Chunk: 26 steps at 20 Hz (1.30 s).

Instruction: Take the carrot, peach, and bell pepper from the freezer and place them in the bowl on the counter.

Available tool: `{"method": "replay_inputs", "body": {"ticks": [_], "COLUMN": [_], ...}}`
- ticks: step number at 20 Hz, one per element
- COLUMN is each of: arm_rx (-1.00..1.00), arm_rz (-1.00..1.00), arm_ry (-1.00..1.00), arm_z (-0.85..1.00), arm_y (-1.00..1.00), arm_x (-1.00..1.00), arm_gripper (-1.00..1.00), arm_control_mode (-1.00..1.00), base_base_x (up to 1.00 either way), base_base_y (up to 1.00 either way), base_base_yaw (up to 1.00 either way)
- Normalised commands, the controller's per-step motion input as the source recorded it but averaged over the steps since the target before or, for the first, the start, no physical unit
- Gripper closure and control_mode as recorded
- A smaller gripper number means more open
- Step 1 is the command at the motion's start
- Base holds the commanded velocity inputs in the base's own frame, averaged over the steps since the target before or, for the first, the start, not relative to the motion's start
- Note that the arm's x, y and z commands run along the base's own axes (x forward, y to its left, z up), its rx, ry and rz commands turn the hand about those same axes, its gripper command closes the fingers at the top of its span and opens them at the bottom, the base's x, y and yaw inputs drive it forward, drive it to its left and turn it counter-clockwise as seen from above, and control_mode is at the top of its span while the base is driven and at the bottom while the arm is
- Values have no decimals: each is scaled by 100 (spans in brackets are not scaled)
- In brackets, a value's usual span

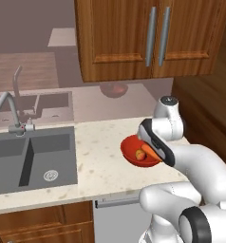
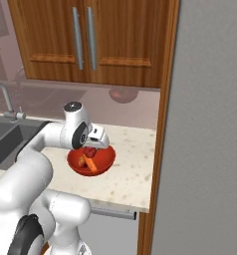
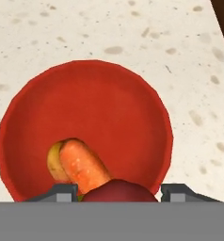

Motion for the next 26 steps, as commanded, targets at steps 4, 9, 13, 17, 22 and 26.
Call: {"method": "replay_inputs", "body": {"ticks": [4,9,13,17,22,26], "arm_rx": [0,0,0,0,0,0], "arm_rz": [0,0,0,0,0,0], "arm_ry": [0,0,0,0,0,0], "arm_z": [-34,-9,-7,-1,-3,1], "arm_y": [-1,0,0,0,0,-4], "arm_x": [19,25,24,13,8,-5], "arm_gripper": [100,100,-100,-100,-100,-100], "arm_control_mode": [-100,-100,-100,-100,-100,-100], "base_base_x": [0,0,0,0,0,0], "base_base_y": [0,0,0,0,0,0], "base_base_yaw": [0,0,0,0,0,0]}}
